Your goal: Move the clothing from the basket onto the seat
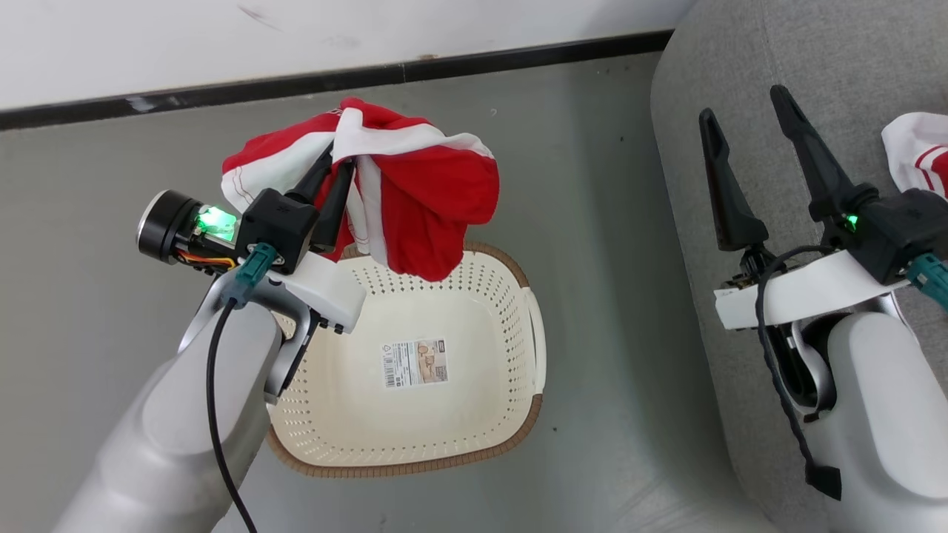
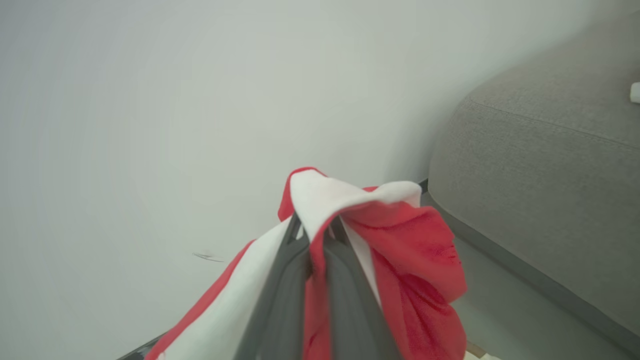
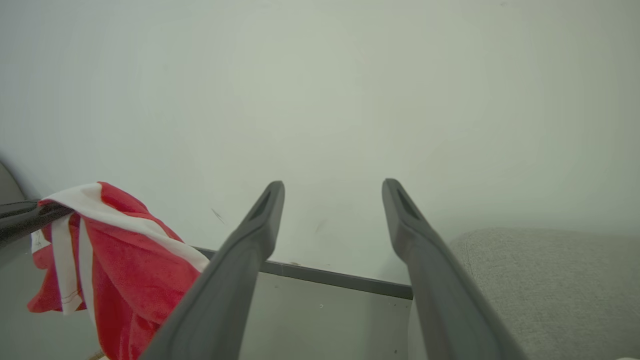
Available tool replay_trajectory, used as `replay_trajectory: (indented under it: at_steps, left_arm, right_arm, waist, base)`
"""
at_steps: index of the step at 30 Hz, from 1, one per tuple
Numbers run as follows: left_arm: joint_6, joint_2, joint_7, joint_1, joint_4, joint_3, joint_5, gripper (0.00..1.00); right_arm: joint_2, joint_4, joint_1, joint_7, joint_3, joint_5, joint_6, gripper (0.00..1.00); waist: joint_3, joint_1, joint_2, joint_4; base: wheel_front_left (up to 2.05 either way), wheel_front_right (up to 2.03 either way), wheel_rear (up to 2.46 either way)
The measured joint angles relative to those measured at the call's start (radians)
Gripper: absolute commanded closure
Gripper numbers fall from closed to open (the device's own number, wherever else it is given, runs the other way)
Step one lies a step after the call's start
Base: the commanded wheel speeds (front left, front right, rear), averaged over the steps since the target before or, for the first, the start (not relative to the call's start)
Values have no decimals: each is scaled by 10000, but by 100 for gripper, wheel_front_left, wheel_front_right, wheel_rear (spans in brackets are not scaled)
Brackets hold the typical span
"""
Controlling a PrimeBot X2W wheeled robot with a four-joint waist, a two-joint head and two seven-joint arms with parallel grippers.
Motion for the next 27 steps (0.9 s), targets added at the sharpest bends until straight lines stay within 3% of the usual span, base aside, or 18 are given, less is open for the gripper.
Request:
replay_trajectory:
  at_steps: [27]
  left_arm:
    - [-610,-173,1682,610,-1787,-497,-834,100]
  right_arm:
    - [-780,765,1414,0,1714,-242,0,0]
  waist:
    - [-2771,0,0,337]
  base:
    - [0,0,0]
